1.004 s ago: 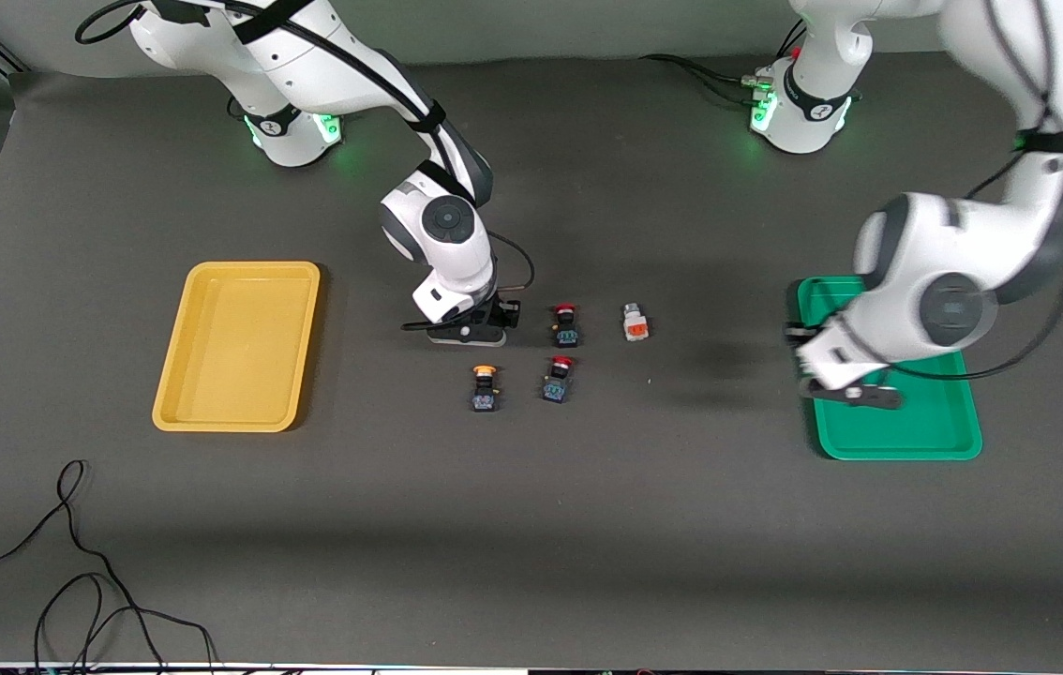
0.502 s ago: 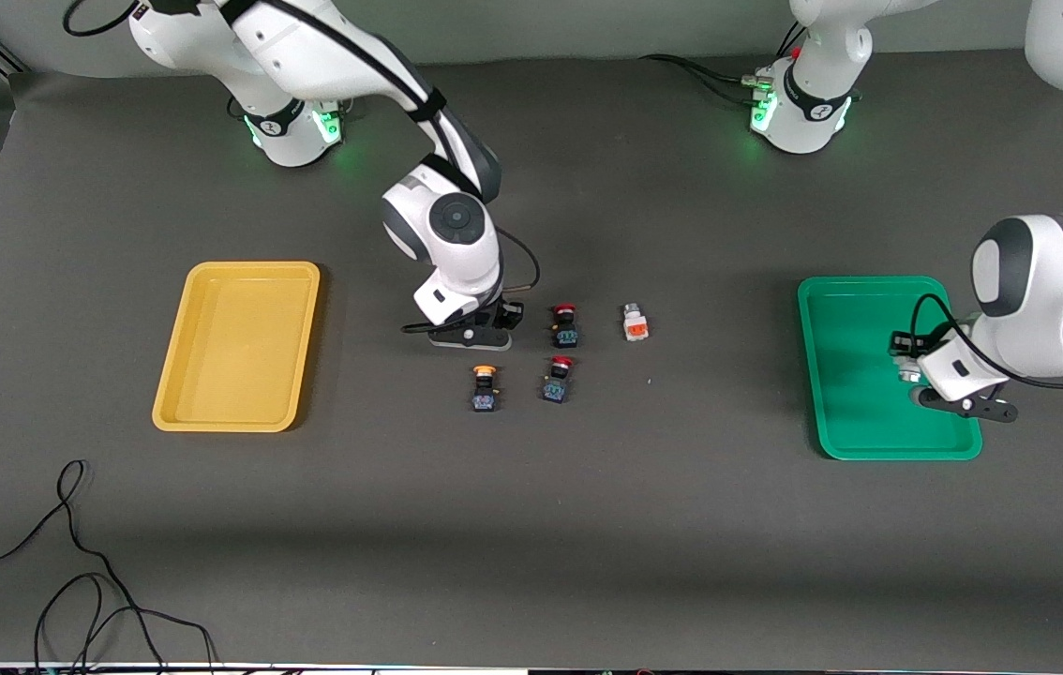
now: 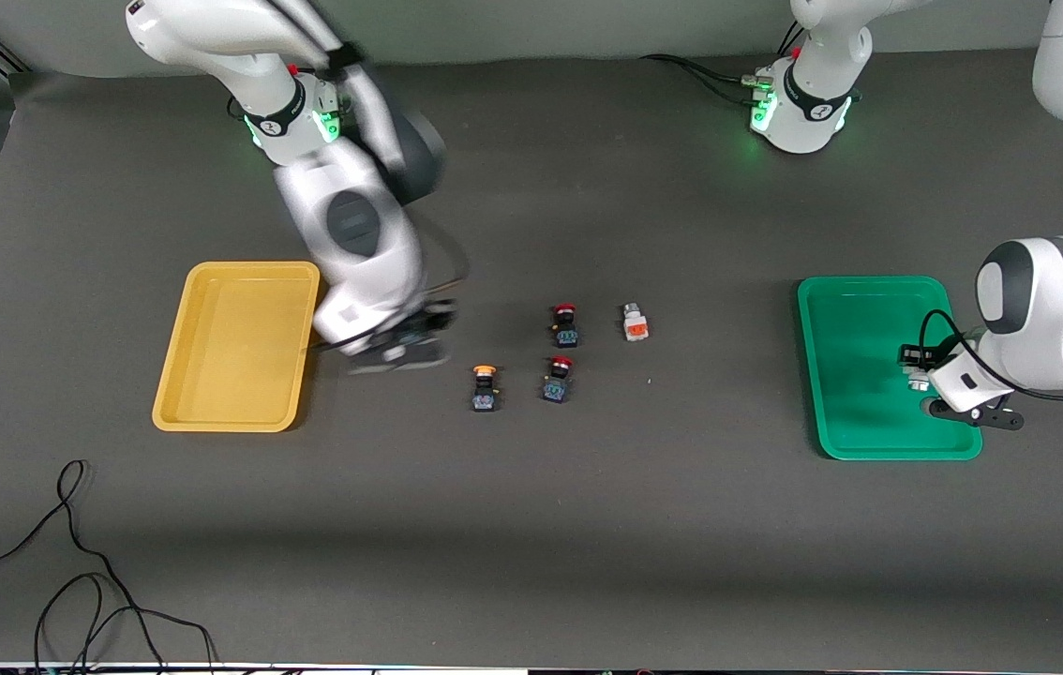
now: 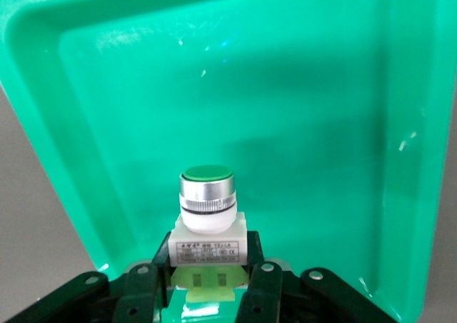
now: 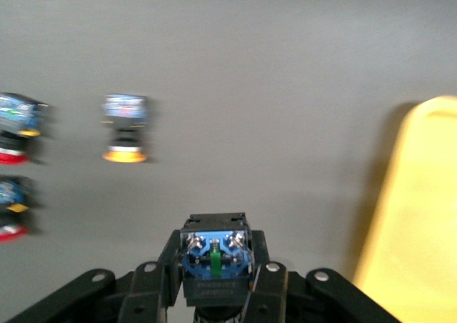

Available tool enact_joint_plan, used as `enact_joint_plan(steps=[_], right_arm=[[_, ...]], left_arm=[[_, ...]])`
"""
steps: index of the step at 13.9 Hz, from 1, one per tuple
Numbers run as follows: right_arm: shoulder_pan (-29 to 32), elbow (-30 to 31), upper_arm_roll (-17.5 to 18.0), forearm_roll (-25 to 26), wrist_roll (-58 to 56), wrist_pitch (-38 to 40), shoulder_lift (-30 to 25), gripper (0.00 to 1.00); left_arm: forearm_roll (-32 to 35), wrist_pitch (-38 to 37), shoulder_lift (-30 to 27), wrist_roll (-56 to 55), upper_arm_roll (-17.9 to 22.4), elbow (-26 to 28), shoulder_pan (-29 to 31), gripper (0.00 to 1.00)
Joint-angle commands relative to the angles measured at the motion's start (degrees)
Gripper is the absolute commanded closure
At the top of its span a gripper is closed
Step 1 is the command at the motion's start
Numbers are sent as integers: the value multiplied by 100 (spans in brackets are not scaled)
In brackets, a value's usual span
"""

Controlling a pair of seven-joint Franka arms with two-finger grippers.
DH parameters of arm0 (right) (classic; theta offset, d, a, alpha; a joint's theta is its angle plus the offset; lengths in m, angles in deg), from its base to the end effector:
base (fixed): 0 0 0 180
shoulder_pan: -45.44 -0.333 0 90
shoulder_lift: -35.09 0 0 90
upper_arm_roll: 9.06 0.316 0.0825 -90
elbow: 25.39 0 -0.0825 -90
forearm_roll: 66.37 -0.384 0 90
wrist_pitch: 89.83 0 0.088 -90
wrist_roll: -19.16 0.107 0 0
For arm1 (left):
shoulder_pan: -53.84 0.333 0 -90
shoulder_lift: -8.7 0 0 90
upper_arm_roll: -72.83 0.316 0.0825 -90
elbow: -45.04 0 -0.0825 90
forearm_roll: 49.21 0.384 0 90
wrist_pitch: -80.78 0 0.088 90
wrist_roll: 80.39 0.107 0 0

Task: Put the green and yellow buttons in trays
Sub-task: 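Lower the green button into the green tray while the right gripper carries the blue button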

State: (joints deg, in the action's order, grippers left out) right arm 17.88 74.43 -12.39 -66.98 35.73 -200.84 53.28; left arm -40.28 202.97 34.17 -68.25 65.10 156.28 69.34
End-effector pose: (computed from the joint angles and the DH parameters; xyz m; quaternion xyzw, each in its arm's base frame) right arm 0.5722 0.2613 0.3833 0.9960 0.0654 -0.0555 0.0252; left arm 0.5861 0.0889 0.2364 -0.9884 0.0842 0.1264 0.0090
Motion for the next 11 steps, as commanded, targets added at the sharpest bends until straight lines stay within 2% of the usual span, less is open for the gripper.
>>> enact_joint_plan(steps=[1, 4, 5, 6, 8, 10, 11], right_arm=[[890, 247, -280, -299, -2098, 334, -367, 77], [1156, 739, -1385, -387, -4051, -102, -404, 77], [1173, 958, -1720, -474, -4449, -488, -325, 77], [1182, 1343, -1958, -580, -4670, -979, -246, 77], [1182, 2266, -2039, -983, -4830, -2296, -106, 77], [1470, 2498, -2022, -1020, -4883, -2880, 394, 77], [1542, 2481, -2013, -1133, -4935, -2943, 588, 77]], left_arm=[[82, 322, 186, 51, 78, 38, 92, 100], [82, 358, 239, 43, 87, 21, 93, 100], [73, 367, 300, 34, 87, -14, 93, 88], [73, 367, 309, 42, 87, -23, 102, 62], [65, 315, 292, 25, 78, -32, 93, 61], [47, 70, 117, -54, 52, -93, 23, 59], [12, -167, 12, -37, 35, -111, 14, 42]])
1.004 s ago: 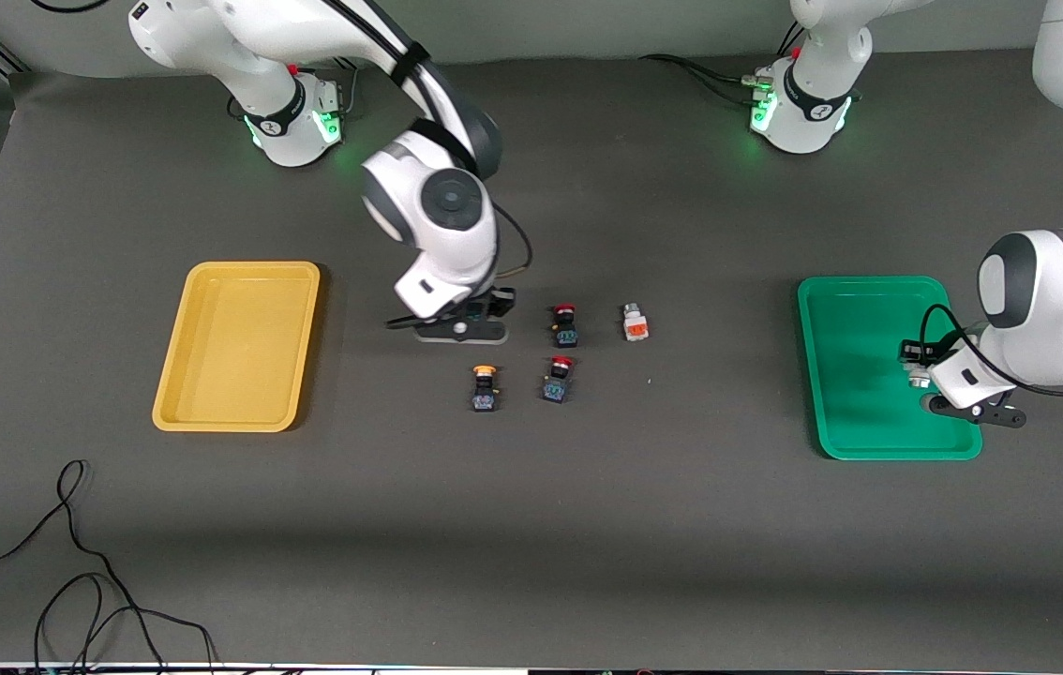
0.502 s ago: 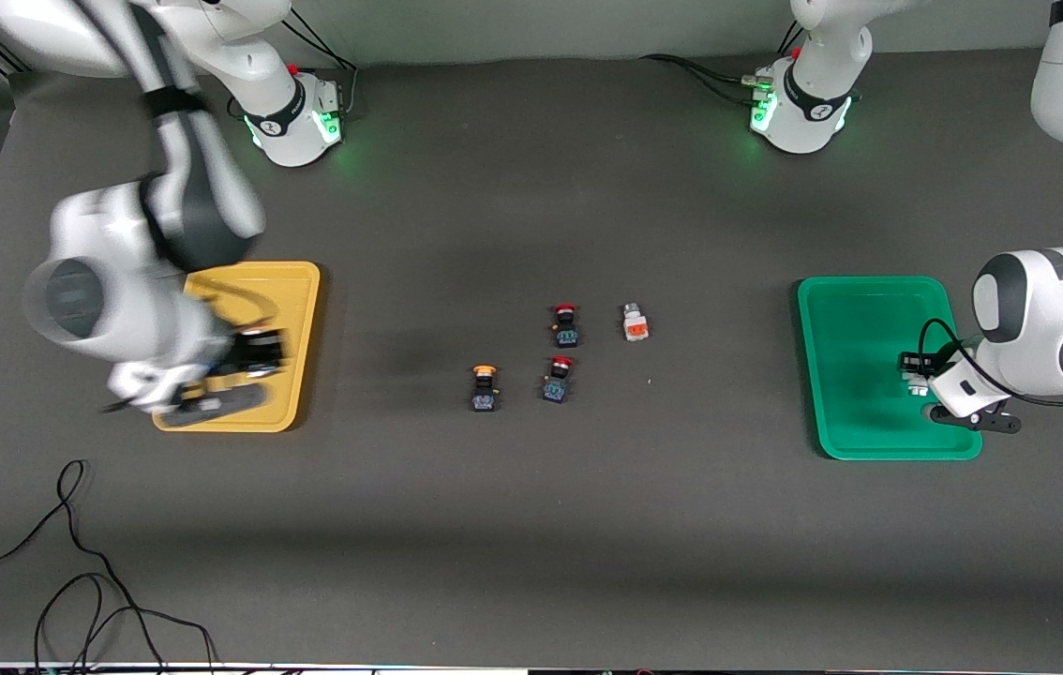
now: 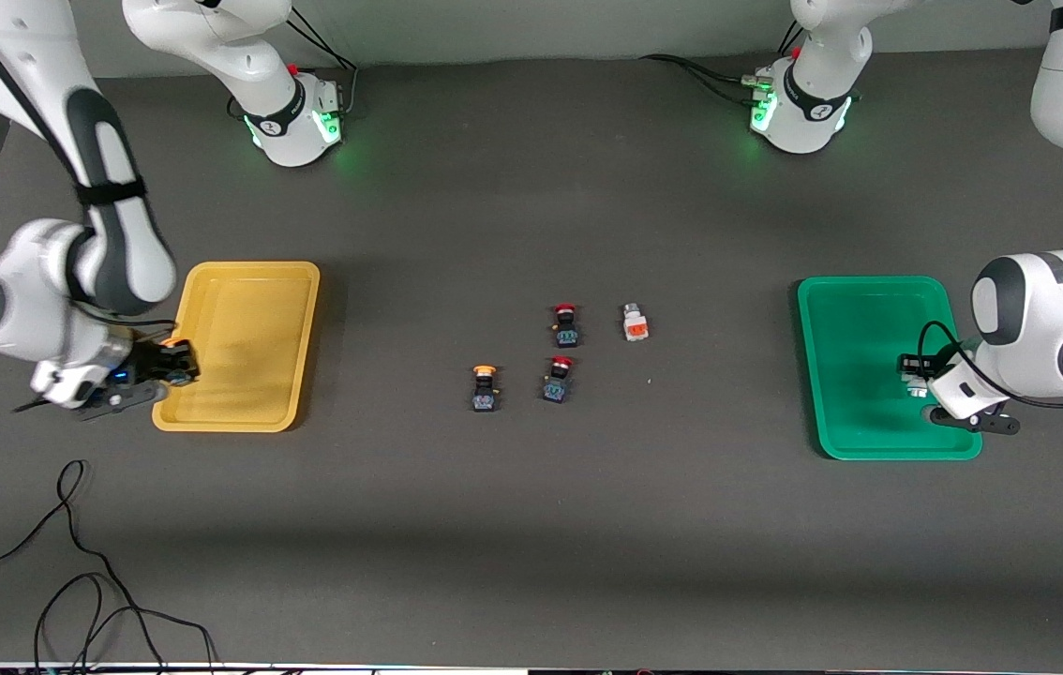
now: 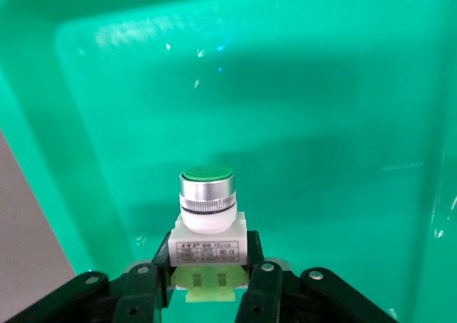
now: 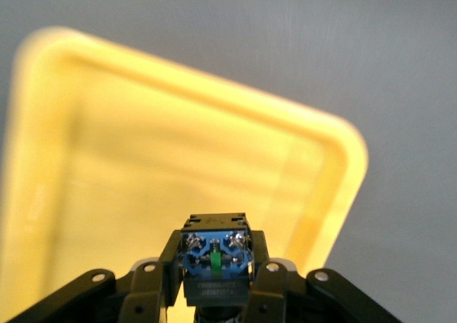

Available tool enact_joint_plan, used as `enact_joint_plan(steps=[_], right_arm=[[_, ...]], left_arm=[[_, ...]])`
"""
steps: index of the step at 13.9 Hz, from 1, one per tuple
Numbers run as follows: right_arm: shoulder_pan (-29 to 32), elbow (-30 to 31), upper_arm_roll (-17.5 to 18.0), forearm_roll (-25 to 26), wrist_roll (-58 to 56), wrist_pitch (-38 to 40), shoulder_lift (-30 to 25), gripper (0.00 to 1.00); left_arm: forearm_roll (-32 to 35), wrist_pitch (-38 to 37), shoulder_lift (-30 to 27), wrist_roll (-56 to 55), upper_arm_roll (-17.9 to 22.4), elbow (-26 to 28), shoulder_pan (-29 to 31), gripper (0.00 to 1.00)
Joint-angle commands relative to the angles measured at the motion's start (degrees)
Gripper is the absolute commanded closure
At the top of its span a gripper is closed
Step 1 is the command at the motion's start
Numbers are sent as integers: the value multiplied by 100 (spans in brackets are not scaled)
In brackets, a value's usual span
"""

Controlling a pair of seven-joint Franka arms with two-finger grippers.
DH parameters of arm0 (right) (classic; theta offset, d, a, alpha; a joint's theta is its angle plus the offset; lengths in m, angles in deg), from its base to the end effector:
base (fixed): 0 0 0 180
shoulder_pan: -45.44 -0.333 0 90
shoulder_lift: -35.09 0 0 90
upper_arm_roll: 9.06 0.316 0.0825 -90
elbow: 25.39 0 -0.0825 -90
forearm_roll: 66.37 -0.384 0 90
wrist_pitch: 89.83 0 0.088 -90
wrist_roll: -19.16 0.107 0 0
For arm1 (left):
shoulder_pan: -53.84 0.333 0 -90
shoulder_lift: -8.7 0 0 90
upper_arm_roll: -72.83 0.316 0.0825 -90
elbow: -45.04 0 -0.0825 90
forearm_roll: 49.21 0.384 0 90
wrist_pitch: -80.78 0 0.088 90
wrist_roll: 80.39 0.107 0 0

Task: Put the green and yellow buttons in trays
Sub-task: 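Lower the green button into the green tray while the right gripper carries the blue button, then release the blue button in the yellow tray while the left gripper reaches the orange button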

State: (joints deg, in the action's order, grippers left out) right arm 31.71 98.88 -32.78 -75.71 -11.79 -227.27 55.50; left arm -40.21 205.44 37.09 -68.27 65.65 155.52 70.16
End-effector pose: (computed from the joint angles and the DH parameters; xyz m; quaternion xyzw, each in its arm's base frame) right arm 0.5455 -0.0960 0.2338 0.9906 0.1281 -0.0480 0.0019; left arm 0.5885 0.1025 0.2136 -0.9896 0.0741 0.1234 0.0056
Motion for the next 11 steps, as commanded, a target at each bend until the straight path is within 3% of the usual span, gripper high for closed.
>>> enact_joint_plan(steps=[1, 2, 3, 4, 7, 9, 11], right_arm=[[117, 27, 25, -453, -183, -266, 411, 76], [107, 18, 25, -516, -131, -214, 403, 53], [125, -16, 34, -526, -113, -126, 411, 8], [125, -113, 25, -526, -104, 14, 411, 0], [72, -586, 25, -526, 97, 803, 228, 0], [-111, -1121, 8, -412, 404, 1646, 17, 0], [-165, -1832, 34, -9, 886, 2481, -98, 0]], left_arm=[[-4, -598, -351, 18, -46, -131, -59, 0], [-4, -774, -404, 44, -99, -219, -51, 0], [-21, -958, -430, 27, -143, -316, -68, 0], [-22, -1143, -439, 36, -186, -430, -59, 0], [-240, -1433, -614, -52, -414, -475, -68, 0], [-557, -1828, -825, -549, -853, -597, -77, 0], [-575, -2085, -835, -1506, -1537, -773, -68, 0]])
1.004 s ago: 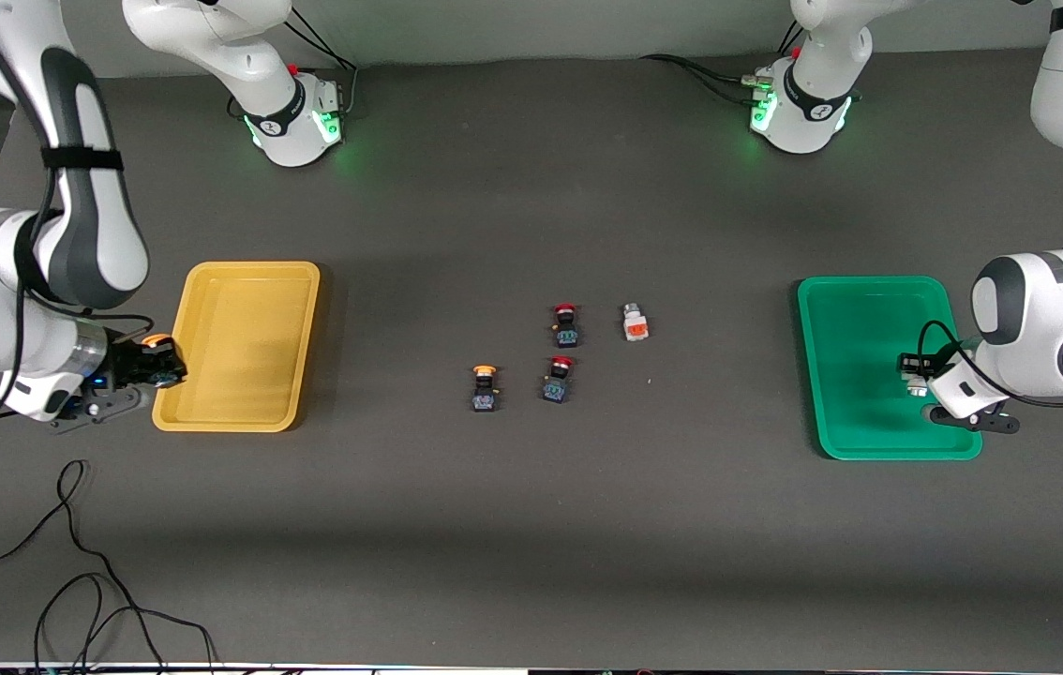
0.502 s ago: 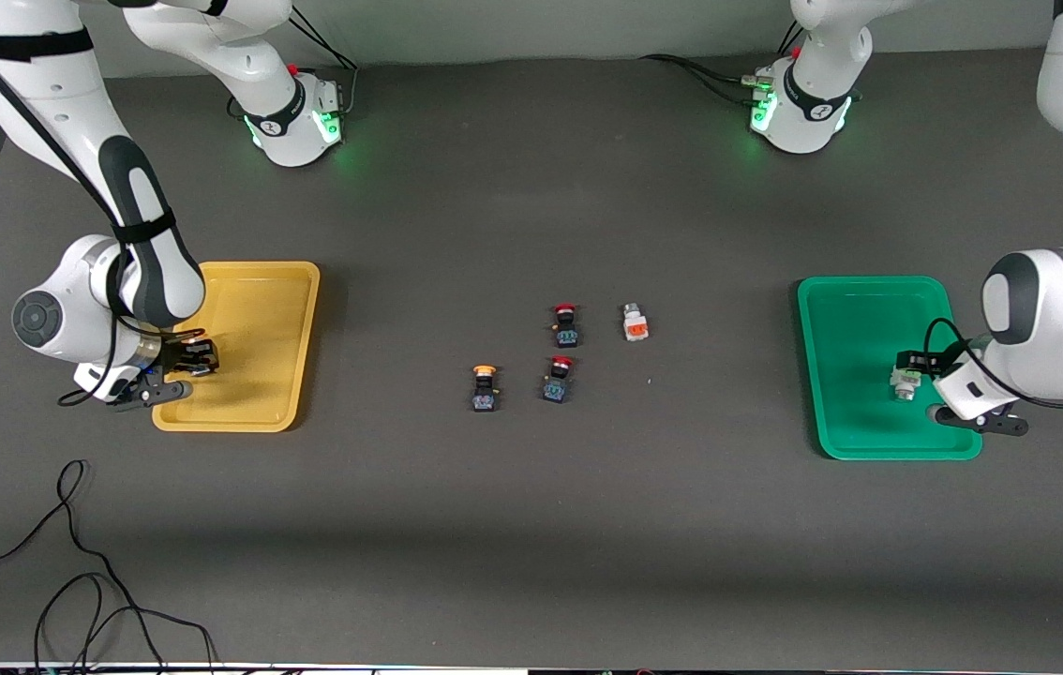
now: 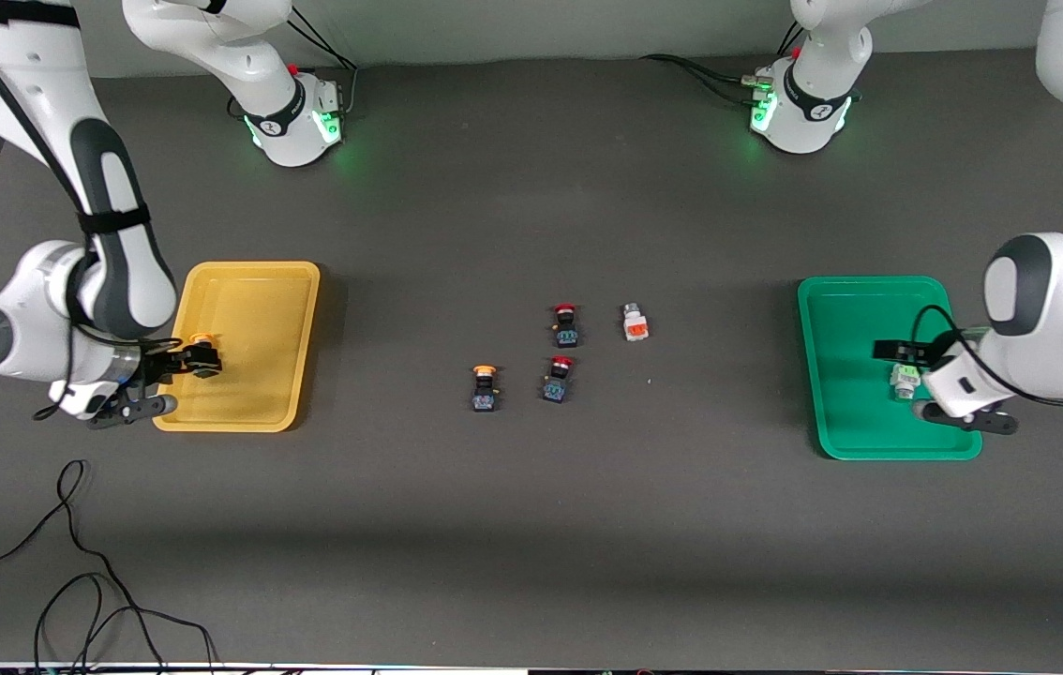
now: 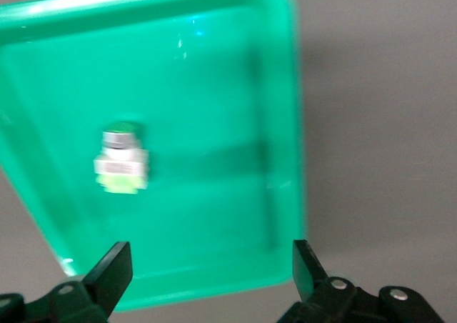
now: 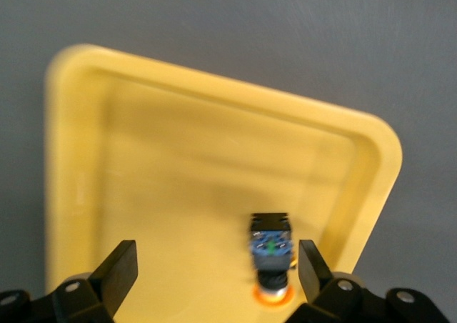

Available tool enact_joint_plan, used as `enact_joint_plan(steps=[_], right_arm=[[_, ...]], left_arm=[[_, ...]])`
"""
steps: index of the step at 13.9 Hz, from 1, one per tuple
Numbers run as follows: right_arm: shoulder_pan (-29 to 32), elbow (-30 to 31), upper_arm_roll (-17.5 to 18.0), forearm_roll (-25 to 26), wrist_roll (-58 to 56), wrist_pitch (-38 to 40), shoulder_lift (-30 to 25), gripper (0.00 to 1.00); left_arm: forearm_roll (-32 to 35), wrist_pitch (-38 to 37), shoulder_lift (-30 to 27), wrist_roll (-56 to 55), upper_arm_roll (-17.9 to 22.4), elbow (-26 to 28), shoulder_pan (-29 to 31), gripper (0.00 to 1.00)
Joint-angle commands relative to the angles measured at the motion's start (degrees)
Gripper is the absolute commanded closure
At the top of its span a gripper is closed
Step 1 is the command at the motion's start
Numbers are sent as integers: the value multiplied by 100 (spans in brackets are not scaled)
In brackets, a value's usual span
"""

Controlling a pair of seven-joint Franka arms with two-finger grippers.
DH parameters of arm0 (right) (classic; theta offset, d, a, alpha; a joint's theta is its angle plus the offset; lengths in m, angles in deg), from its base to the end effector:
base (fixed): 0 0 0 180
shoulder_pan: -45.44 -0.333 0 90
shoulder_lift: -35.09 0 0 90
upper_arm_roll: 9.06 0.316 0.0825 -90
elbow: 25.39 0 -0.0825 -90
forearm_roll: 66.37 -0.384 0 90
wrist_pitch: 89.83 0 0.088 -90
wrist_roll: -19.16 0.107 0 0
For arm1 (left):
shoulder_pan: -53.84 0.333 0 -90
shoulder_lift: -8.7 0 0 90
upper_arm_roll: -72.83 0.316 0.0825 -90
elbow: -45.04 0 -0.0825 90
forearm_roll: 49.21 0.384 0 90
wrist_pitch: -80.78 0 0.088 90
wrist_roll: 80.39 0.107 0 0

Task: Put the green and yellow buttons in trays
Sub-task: 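Release the blue button in the yellow tray while the left gripper reaches the orange button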

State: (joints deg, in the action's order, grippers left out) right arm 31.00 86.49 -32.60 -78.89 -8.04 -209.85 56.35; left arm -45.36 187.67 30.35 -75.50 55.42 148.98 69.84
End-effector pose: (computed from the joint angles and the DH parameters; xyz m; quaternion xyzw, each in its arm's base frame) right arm 0.5870 -0.0749 0.2876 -0.9905 -0.0987 0.0854 0.0440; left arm 0.6030 0.0011 0.3195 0.9855 -0.0674 -0.1524 0.0306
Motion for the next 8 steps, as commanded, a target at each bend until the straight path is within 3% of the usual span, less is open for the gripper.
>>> enact_joint_plan(steps=[1, 3, 8], right_arm=[[-277, -937, 25, 407, 818, 1152, -200, 0], [-725, -1422, 7, 426, 1425, 1638, -209, 0], [-2262, -1783, 43, 259, 3533, 1184, 97, 0]], left_arm=[[-69, -283, -144, -1223, -814, -145, -53, 0], [-69, -169, -30, -2294, -1386, -198, -166, 0], [-77, 779, 496, -4176, -1467, -198, -1422, 0]])
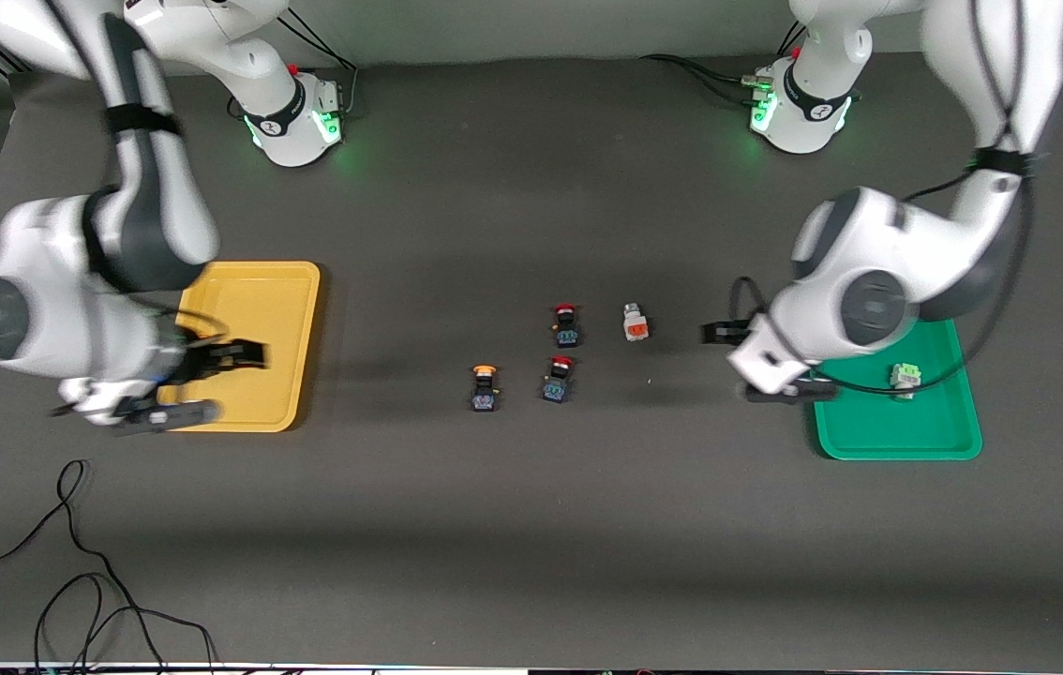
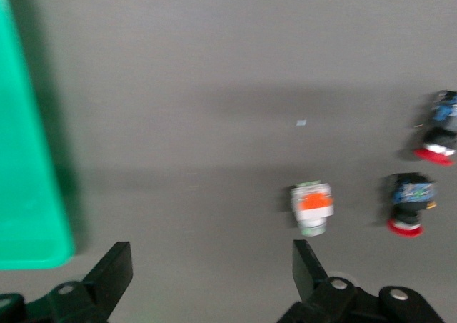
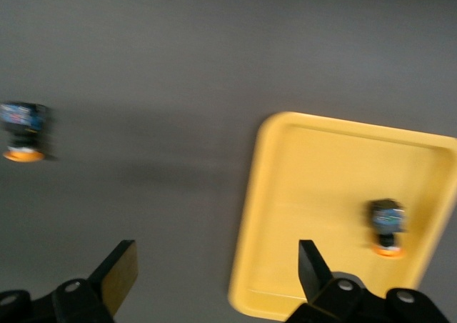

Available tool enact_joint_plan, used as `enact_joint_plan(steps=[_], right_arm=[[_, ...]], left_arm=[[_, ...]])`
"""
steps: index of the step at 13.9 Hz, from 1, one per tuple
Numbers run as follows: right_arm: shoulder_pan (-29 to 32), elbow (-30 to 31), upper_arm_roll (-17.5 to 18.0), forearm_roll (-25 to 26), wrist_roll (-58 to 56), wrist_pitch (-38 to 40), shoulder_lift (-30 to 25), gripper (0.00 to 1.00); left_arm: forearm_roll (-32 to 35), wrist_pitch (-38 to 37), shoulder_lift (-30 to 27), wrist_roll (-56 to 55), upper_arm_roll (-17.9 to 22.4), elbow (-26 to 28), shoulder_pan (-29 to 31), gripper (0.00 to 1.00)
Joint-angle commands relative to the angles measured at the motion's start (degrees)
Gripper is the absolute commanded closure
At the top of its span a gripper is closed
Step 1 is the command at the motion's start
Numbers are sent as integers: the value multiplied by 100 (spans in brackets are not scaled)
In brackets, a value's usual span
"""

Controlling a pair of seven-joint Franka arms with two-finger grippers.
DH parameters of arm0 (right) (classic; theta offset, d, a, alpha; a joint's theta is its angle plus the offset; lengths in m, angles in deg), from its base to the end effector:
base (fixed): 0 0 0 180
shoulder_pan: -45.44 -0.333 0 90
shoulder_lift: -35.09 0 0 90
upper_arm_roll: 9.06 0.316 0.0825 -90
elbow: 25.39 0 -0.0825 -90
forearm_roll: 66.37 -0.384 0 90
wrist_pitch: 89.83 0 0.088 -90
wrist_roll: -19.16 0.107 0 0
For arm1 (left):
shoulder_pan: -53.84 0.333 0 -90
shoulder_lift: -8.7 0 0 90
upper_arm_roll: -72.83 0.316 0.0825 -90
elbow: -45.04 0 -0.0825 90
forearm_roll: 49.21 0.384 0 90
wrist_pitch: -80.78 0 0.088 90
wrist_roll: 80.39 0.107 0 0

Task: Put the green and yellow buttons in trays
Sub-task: 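Release the blue button in the yellow tray while the left gripper reaches the orange button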

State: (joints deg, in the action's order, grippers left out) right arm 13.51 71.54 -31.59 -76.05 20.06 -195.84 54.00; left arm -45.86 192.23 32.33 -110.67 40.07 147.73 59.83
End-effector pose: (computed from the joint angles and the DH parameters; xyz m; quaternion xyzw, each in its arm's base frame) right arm 0.6147 0.1367 0.4053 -0.9960 -0.0498 0.0731 0.0100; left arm 0.5652 -0.2521 0.3386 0.9915 0.0256 -0.1247 0.0285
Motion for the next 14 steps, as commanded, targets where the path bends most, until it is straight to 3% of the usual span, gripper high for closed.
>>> enact_joint_plan(steps=[1, 5, 8, 14], right_arm=[[-777, -393, -49, -112, 1127, -366, 446, 0], [-1500, -648, -40, -1070, 1902, -1095, 982, 0], [-1852, -649, -49, -1124, 2440, -1938, 1570, 0], [-2142, -649, -23, -1133, 2678, -3143, 2599, 0]], left_arm=[[-11, 577, 422, -1055, 77, -56, -684, 0], [182, 1291, 880, -1867, 129, 40, -1257, 0], [612, 1581, 1003, -1868, 138, 417, -1232, 0], [841, 1617, 880, -1815, 156, 753, -1170, 1]])
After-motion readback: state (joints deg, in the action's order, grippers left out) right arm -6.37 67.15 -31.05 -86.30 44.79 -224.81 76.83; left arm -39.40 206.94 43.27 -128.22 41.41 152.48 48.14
